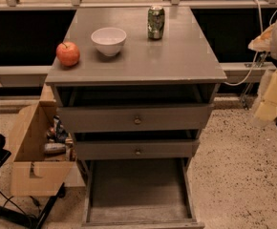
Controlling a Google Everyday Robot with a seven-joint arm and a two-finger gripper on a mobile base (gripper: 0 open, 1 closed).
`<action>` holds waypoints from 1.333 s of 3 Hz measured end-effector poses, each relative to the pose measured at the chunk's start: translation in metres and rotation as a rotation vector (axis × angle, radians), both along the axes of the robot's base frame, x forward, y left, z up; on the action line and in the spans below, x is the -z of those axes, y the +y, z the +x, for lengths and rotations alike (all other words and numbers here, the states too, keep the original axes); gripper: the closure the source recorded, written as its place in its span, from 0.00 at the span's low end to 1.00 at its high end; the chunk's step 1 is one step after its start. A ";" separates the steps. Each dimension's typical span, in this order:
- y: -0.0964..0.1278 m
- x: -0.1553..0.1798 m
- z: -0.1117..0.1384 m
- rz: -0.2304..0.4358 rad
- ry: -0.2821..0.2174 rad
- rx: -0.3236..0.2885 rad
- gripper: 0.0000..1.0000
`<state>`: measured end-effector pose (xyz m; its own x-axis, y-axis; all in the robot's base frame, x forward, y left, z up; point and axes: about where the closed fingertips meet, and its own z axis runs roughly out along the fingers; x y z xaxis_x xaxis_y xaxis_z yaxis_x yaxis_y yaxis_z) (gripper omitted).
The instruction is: Close bottom drawer
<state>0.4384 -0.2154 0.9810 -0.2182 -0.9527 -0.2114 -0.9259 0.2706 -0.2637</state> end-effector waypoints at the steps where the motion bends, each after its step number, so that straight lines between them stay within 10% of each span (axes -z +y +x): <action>1: 0.000 0.000 0.000 0.000 0.000 0.000 0.00; 3: 0.009 0.058 -0.032 0.088 -0.055 0.002 0.00; 4: 0.007 0.110 -0.057 0.154 -0.073 0.051 0.18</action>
Offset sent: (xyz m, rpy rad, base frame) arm -0.0236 0.0127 -0.0802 0.1043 -0.0355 0.0237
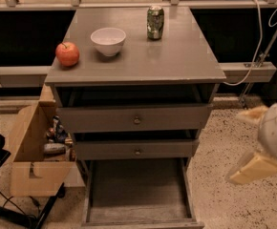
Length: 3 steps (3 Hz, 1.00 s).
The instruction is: Close bottom drawer
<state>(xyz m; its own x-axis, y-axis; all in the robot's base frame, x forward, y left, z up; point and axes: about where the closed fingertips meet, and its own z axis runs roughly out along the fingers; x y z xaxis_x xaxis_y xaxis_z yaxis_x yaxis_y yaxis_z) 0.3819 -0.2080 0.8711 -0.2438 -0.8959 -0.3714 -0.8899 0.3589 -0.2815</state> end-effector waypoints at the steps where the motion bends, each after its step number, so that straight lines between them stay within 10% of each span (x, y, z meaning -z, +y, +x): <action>1: 0.004 0.082 -0.019 0.054 0.052 0.037 0.41; 3: 0.021 0.238 -0.054 0.131 0.251 0.061 0.88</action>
Offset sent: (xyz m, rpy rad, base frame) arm -0.0685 0.0268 -0.2920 0.1320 0.3088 -0.0398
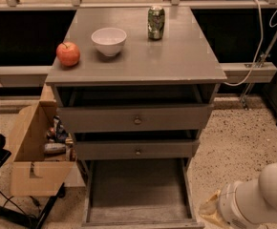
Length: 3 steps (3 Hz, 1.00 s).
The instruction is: Close bottom drawer
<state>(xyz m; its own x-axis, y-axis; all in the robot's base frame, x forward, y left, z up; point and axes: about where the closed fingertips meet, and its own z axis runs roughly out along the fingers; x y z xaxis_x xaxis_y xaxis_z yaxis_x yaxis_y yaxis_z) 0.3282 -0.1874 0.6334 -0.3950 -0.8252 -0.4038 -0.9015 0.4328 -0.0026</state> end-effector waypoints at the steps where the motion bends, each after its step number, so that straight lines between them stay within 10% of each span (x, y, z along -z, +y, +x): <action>1: 0.001 0.004 -0.001 0.005 0.006 0.001 1.00; 3: 0.009 0.048 0.009 0.018 0.033 -0.009 1.00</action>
Offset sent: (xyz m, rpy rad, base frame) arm 0.0264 0.0152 -0.0327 0.0129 -0.0013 0.0348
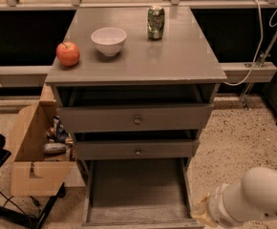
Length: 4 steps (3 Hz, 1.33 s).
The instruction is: Close bottom drawer
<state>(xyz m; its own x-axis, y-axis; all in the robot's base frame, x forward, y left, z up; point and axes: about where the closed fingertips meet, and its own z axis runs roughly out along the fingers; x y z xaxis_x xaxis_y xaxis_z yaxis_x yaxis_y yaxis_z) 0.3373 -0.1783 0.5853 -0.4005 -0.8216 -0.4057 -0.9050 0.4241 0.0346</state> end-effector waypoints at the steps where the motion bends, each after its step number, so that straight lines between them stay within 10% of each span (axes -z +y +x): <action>1: 0.007 0.083 0.014 0.010 0.016 -0.021 1.00; 3: 0.009 0.205 0.040 0.113 -0.014 0.016 1.00; 4: 0.007 0.279 0.015 0.249 0.062 0.095 1.00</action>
Offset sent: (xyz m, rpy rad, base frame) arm 0.0210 0.0293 -0.2964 0.1655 0.0840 0.0017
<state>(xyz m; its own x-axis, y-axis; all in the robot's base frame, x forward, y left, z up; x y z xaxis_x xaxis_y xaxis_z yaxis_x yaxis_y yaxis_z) 0.3528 -0.1710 0.3067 -0.5016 -0.6567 -0.5632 -0.8543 0.4787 0.2027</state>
